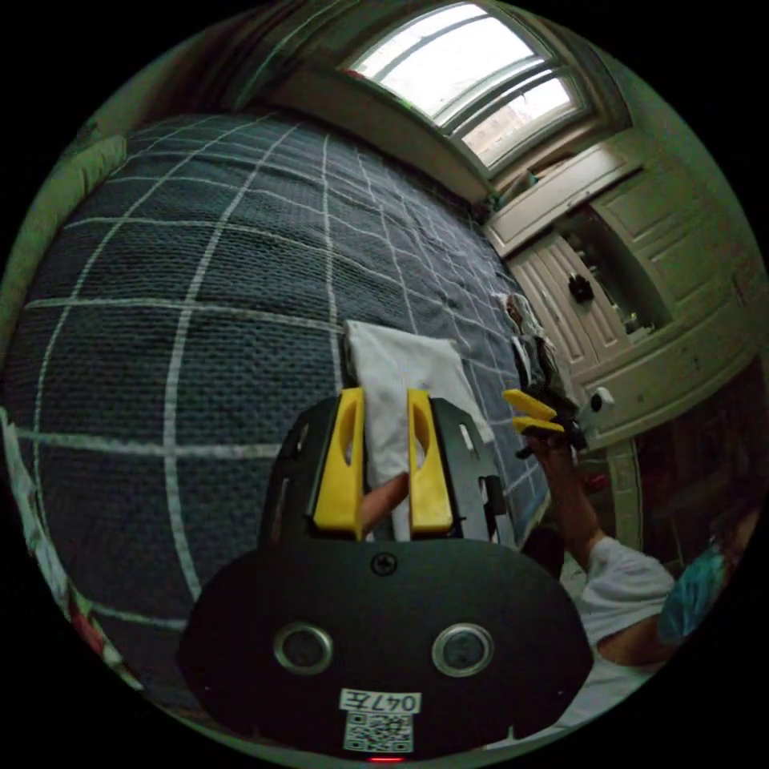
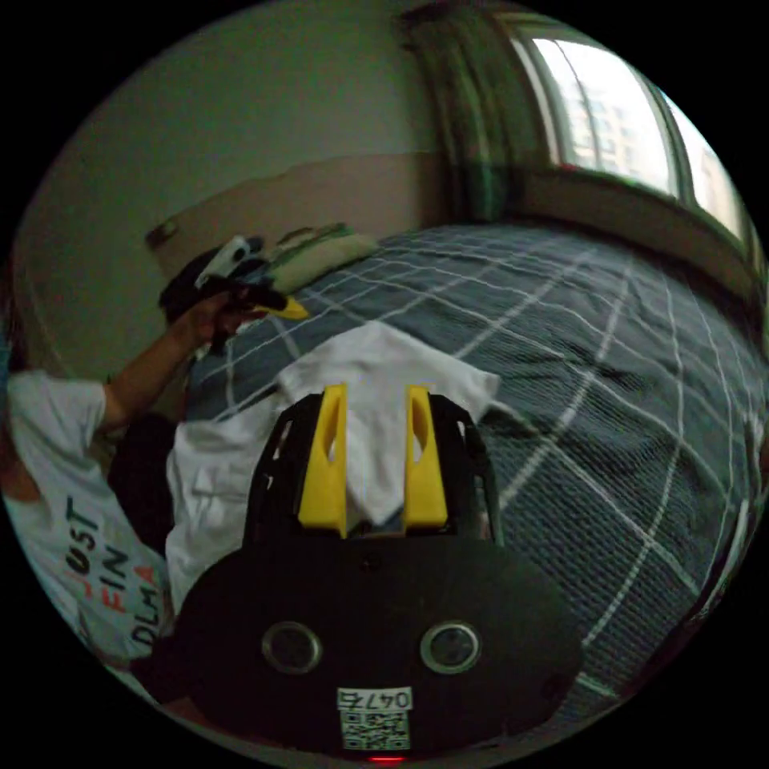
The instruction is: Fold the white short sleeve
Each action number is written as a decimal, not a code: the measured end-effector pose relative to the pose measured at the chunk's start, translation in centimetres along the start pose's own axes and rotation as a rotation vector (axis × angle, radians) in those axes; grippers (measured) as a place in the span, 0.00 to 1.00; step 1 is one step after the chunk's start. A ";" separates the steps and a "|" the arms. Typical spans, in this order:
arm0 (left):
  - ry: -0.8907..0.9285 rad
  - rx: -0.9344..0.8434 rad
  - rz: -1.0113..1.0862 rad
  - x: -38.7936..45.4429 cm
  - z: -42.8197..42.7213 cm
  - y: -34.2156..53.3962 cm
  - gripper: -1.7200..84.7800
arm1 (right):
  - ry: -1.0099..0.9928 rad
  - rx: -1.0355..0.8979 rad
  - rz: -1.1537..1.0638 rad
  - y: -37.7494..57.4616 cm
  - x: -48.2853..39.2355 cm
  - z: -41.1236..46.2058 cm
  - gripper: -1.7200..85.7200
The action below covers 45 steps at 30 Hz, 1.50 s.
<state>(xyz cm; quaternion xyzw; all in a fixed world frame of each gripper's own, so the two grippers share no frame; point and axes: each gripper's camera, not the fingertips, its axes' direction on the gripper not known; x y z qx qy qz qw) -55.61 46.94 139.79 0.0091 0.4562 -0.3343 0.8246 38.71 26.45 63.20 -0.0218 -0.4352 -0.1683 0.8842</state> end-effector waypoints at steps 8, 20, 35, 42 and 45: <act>0.003 -0.018 -0.022 4.9 -1.2 9.3 0.05 | 0.194 -0.195 -0.495 0.9 -16.7 7.7 0.11; -0.199 -0.150 0.093 9.8 -1.3 23.0 0.13 | 0.100 -0.295 -0.399 0.3 -17.3 4.9 0.02; -0.180 -0.218 0.094 12.2 -0.1 26.6 0.08 | 0.053 -0.206 -0.082 11.1 -21.6 -6.0 0.11; -0.170 -0.244 0.084 12.3 0.2 28.1 0.07 | 0.135 -0.349 0.166 21.6 -24.9 -7.6 0.15; -0.035 -0.254 -0.006 10.7 -0.2 28.2 0.05 | 0.083 -0.255 0.297 23.5 -24.1 -9.0 0.16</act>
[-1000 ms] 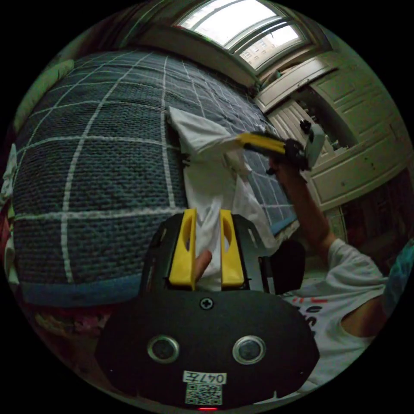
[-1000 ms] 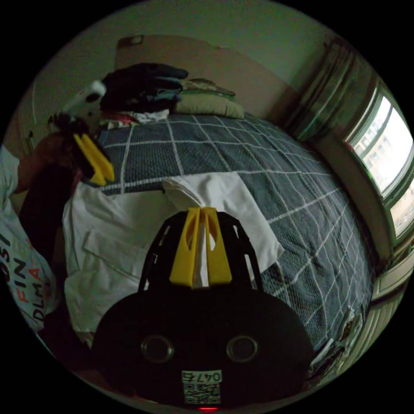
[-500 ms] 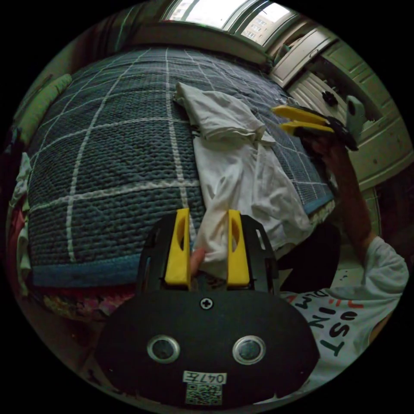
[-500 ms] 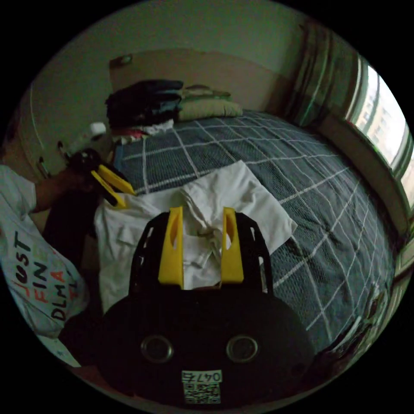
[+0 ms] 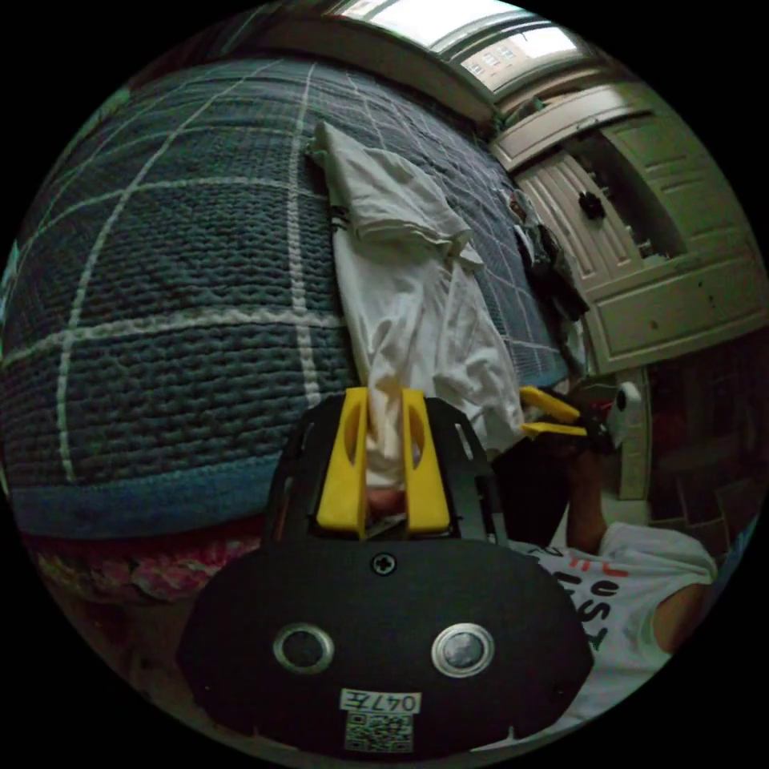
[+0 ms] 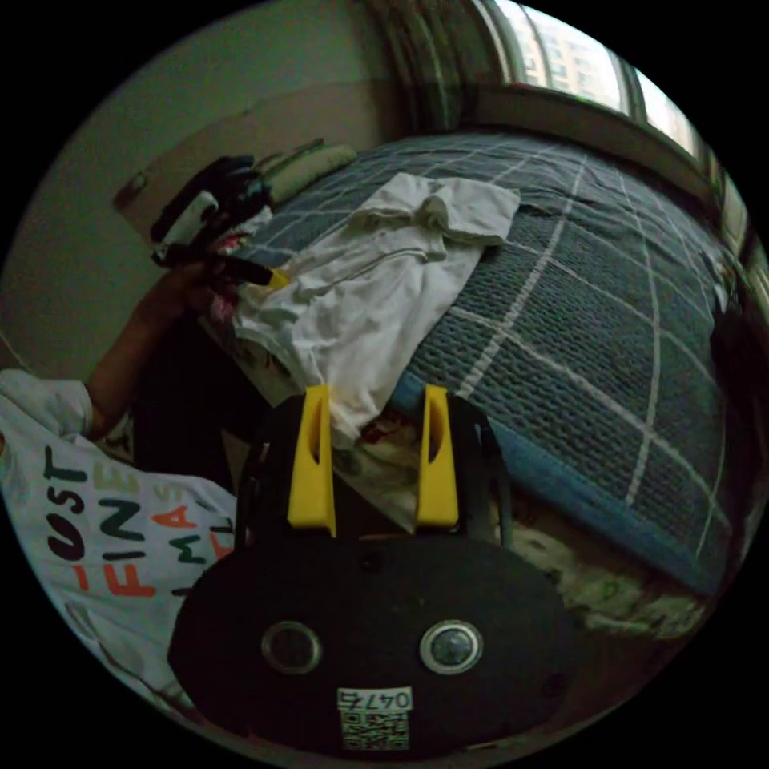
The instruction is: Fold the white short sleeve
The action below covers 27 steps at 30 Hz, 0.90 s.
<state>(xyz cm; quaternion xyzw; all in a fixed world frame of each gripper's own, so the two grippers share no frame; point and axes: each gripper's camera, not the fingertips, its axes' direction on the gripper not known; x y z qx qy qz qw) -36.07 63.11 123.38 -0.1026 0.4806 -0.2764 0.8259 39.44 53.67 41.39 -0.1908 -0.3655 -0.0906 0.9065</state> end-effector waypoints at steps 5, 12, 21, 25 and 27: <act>-0.030 0.113 -0.027 0.7 -2.1 2.0 0.02 | 0.047 -0.015 -0.008 0.6 0.1 -0.6 0.07; -0.122 0.230 -0.138 2.0 -4.0 6.8 0.05 | -0.067 0.034 -0.040 1.2 1.6 -3.2 0.03; -0.029 0.133 -0.133 -1.2 -5.8 8.5 0.20 | -0.205 0.039 0.067 5.4 5.8 -4.8 0.09; 0.075 0.042 -0.074 -1.2 -3.9 8.5 0.19 | -0.343 0.118 0.103 5.9 7.0 -4.3 0.08; 0.046 0.048 -0.085 -1.4 -3.1 8.3 0.15 | -0.356 0.113 0.096 5.3 6.9 -3.8 0.07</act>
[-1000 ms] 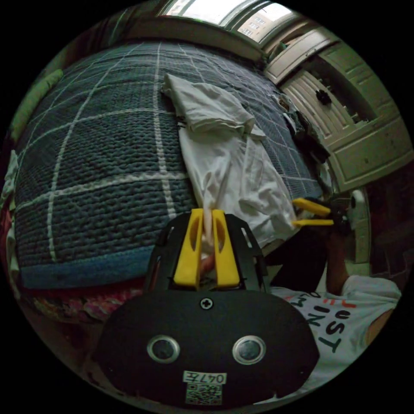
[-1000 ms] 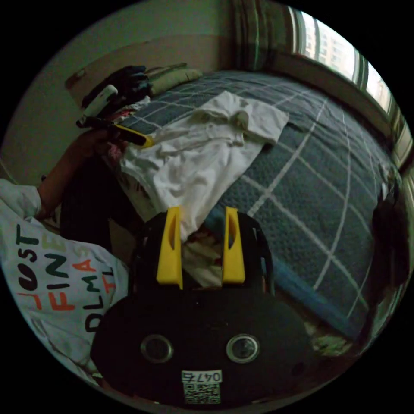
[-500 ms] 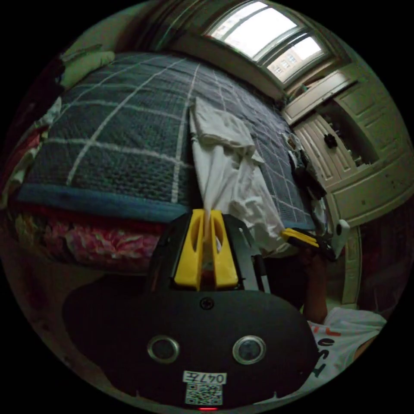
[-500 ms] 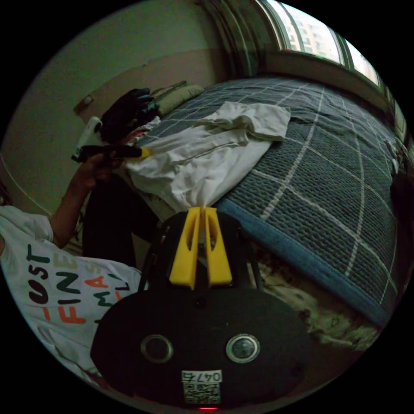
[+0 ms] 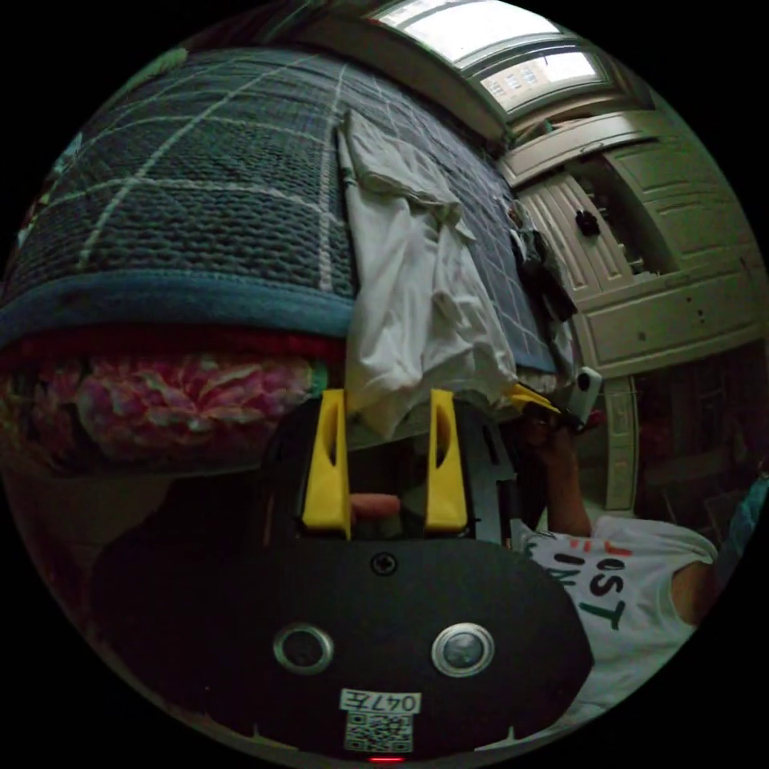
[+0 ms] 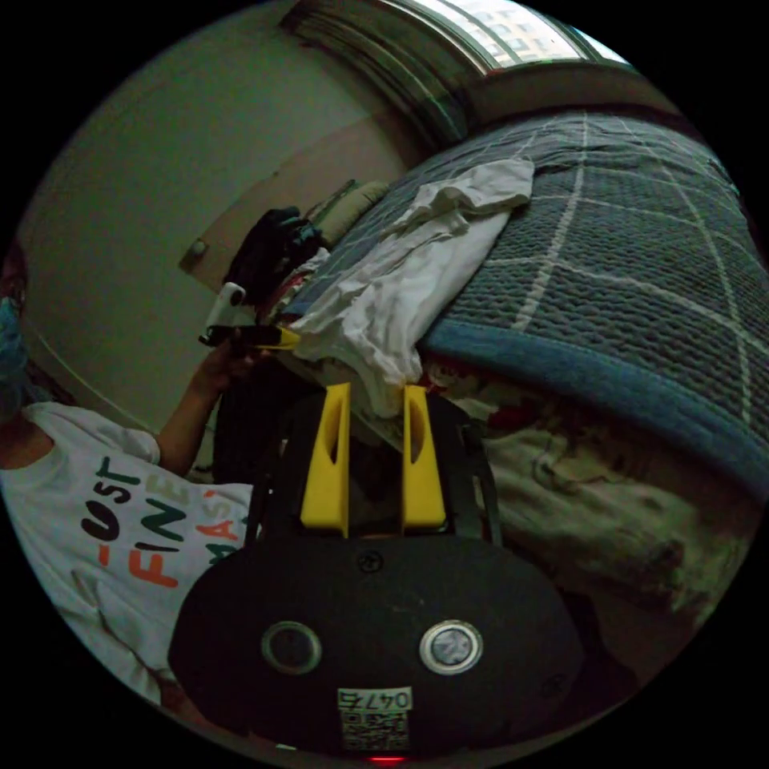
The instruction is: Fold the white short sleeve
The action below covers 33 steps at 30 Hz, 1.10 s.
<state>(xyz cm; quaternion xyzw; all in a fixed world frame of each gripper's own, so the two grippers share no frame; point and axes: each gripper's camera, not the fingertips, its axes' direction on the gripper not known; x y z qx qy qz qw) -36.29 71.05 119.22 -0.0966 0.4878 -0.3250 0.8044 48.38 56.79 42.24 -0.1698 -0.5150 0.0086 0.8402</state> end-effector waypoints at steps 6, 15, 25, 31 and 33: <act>0.139 0.049 0.042 0.3 -1.3 0.1 0.02 | -0.003 0.030 -0.086 -1.3 -1.6 -1.0 0.02; 0.380 0.204 0.129 2.1 -5.7 -5.8 0.02 | 0.051 0.239 -0.226 -6.8 -2.3 -6.5 0.02; -0.152 0.259 0.145 6.5 -5.1 -27.5 0.02 | 0.414 0.229 -0.254 -29.1 4.8 -2.6 0.02; -0.237 0.201 0.053 5.2 -1.0 -37.3 0.04 | 0.517 0.123 -0.191 -38.4 11.7 4.2 0.02; -0.226 0.174 0.009 4.2 0.0 -38.8 0.06 | 0.506 0.070 -0.186 -39.7 13.8 6.5 0.03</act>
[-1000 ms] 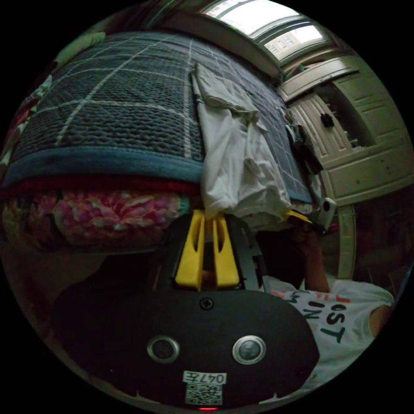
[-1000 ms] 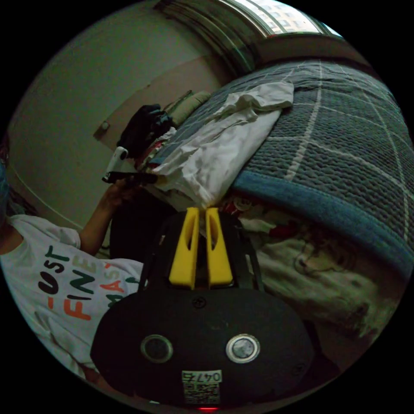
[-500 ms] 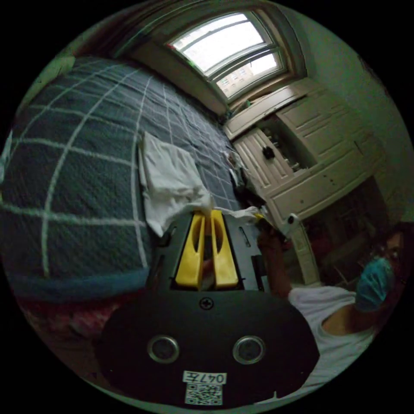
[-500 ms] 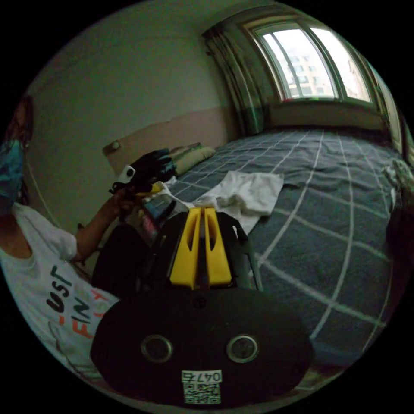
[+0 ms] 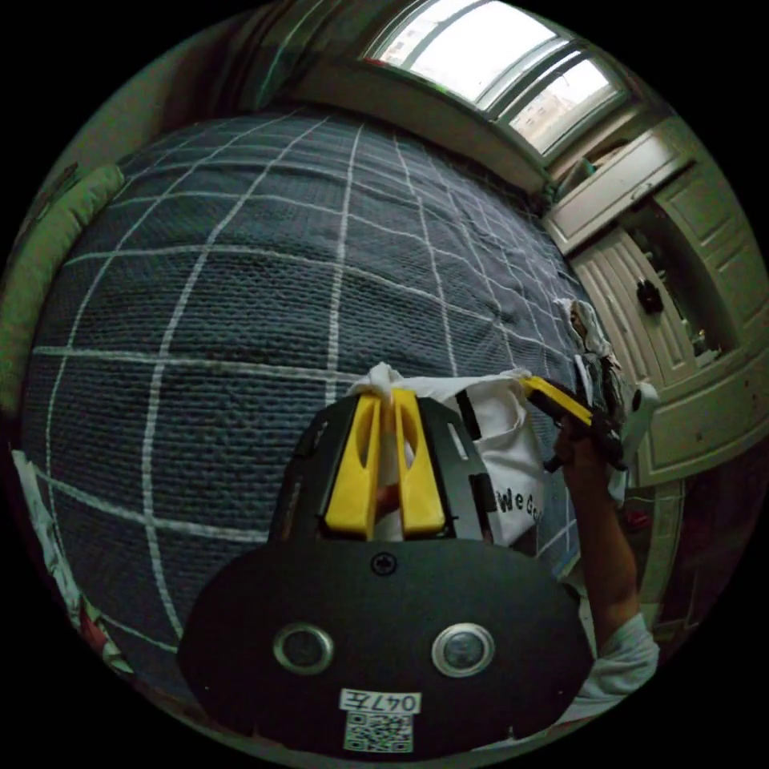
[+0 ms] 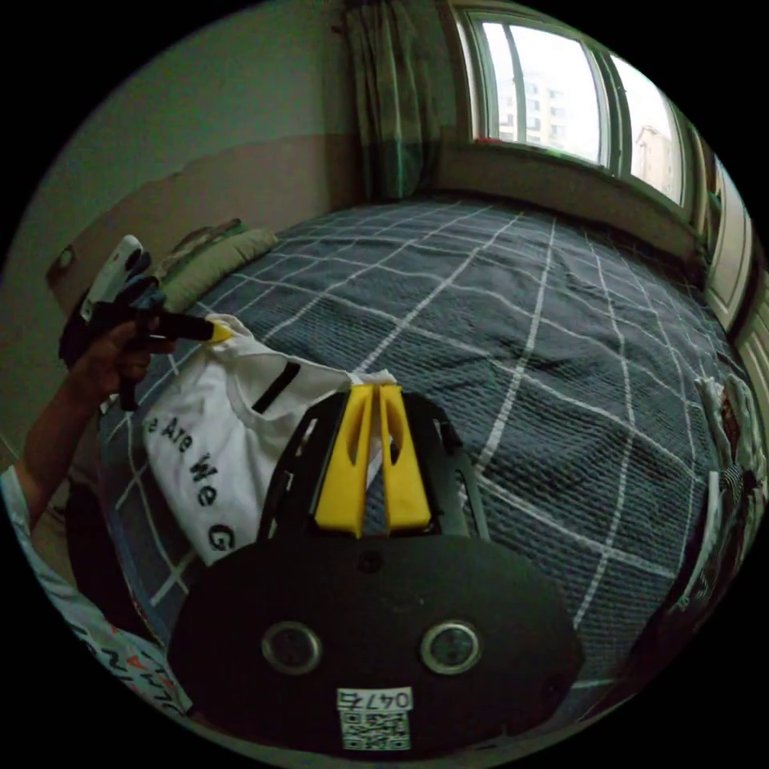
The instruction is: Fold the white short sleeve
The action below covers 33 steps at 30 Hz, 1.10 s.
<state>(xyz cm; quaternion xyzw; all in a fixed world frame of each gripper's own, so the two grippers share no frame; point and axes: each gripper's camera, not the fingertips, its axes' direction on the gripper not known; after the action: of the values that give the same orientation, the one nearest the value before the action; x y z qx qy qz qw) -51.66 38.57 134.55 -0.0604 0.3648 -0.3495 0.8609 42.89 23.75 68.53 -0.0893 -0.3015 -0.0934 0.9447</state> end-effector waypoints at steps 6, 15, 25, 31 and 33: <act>0.108 0.060 -0.022 -2.4 -2.7 -2.5 0.17 | -0.201 0.110 0.163 -0.2 4.4 1.3 0.10; -0.117 0.068 0.491 6.5 -4.0 -1.2 0.02 | -0.085 0.128 -0.170 -1.7 -1.5 0.7 0.02; -0.073 -0.041 0.400 8.3 2.3 4.5 0.14 | -0.027 0.105 -0.488 2.5 -14.8 3.2 0.03; -0.208 -0.062 0.460 9.2 5.4 6.4 0.12 | -0.025 -0.105 -0.500 3.3 -16.4 9.7 0.02; -0.234 -0.040 0.453 9.2 4.2 6.0 0.11 | 0.020 -0.093 -0.490 2.5 -16.2 9.0 0.03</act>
<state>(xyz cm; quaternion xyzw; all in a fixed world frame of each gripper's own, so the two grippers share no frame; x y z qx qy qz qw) -40.99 36.48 130.03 -0.0341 0.2738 -0.1309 0.9522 25.49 30.19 66.00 -0.0557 -0.3004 -0.3343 0.8915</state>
